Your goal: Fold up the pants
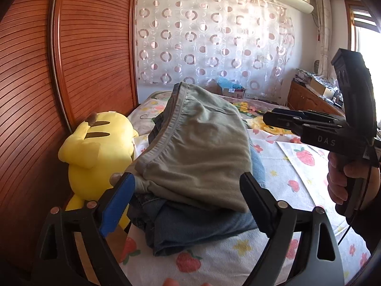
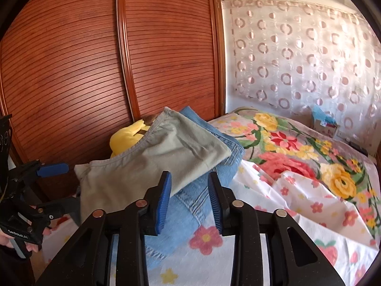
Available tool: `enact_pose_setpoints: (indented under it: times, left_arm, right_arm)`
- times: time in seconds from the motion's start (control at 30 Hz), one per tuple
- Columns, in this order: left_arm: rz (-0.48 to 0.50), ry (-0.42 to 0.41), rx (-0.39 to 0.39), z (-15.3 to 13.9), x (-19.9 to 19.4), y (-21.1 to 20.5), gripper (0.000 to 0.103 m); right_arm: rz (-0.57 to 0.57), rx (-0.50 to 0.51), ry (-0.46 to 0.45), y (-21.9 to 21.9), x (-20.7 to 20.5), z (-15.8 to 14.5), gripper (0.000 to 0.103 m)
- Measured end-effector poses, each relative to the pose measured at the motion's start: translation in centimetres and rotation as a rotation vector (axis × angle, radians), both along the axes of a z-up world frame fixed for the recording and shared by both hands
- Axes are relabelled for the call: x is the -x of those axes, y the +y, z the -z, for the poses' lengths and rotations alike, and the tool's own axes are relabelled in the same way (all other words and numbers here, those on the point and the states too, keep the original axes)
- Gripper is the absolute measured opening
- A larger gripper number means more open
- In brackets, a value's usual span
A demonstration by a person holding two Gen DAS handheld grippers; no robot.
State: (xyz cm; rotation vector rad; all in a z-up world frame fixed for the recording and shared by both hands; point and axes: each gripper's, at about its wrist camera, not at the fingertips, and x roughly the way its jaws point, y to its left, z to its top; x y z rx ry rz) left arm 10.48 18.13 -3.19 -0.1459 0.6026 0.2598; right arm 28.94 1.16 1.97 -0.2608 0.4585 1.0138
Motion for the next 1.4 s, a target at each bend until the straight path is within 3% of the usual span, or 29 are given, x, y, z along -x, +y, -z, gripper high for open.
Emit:
enact_pose_setpoints:
  times: [0.37, 0.6, 0.8, 1.03, 1.27, 1.4]
  left_arm:
    - [-0.001, 0.004, -0.042, -0.6, 2.1, -1.8, 0.09]
    - [0.042, -0.025, -0.018, -1.1, 3.3, -2.8, 0.09]
    - [0.065, -0.019, -0.019, -1.0, 3.4, -4.2, 0.09]
    - [0.107, -0.012, -0.016, -0.9, 3.8, -7.0, 0.09]
    - [0.159, -0.004, -0.016, -1.2, 4.5, -10.4, 0.09]
    - [0.188, -0.005, -0.017, -1.5, 4.8, -12.3, 0.09]
  right_arm:
    - [0.045, -0.001, -0.002, -2.7, 3.9, 0.1, 0.048]
    - [0.116, -0.013, 0.01, -4.7, 6.2, 0.4, 0.06]
    - [0.185, -0.012, 0.019, -6.8, 8.2, 0.6, 0.063]
    - [0.283, -0.023, 0.028, -10.4, 11.4, 0.4, 0.067]
    - [0.379, -0.036, 0.03, -14.6, 14.9, -0.4, 0.082]
    - [0.427, -0.048, 0.014, -17.1, 16.8, -1.1, 0.083]
